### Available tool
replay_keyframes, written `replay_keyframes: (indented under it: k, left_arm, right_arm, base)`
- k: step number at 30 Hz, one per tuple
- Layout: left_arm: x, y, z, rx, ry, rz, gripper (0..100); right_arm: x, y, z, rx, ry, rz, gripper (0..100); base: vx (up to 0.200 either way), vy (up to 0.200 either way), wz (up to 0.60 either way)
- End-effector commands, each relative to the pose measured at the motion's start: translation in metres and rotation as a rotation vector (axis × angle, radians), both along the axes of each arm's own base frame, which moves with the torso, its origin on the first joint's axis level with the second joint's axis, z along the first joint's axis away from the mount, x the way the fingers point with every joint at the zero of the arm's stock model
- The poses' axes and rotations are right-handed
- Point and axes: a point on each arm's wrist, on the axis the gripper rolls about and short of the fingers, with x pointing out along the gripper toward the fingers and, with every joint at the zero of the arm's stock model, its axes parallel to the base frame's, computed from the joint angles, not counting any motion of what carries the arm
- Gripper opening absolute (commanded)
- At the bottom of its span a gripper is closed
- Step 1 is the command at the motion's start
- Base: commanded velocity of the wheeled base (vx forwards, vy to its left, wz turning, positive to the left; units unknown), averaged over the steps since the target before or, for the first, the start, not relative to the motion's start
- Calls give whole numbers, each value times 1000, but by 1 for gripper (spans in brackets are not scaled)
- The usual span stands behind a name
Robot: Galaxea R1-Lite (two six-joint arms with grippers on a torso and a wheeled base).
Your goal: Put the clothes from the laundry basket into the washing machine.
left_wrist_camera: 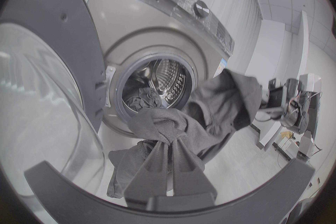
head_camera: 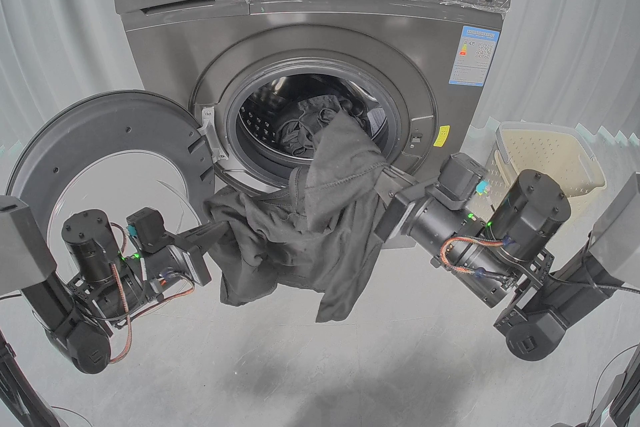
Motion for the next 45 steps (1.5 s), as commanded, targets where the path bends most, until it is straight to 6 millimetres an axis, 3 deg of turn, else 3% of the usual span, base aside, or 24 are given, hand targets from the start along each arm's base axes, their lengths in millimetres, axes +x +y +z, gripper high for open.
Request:
replay_keyframes:
  k: [1,11,22,39,40,45]
  left_arm:
    - [-11,10,26,-42,-82,17,0]
    - [-1,13,61,-89,-230,37,0]
    - [-25,17,100,-184,-343,15,0]
    - [-27,14,101,-184,-346,1,0]
    - [-27,14,101,-184,-346,1,0]
    - [-28,12,101,-186,-347,-5,0]
  right_arm:
    - [-6,-24,-4,-28,35,-37,0]
    - [13,-41,-14,-50,58,-121,0]
    - [23,-52,-32,-85,111,-187,0]
    - [18,-48,-26,-76,93,-171,0]
    - [18,-48,-26,-75,94,-171,100]
    - [12,-53,-40,-114,143,-168,100]
  base:
    - [0,0,0]
    - [0,0,0]
    - [0,0,0]
    - [0,0,0]
    - [0,0,0]
    - [0,0,0]
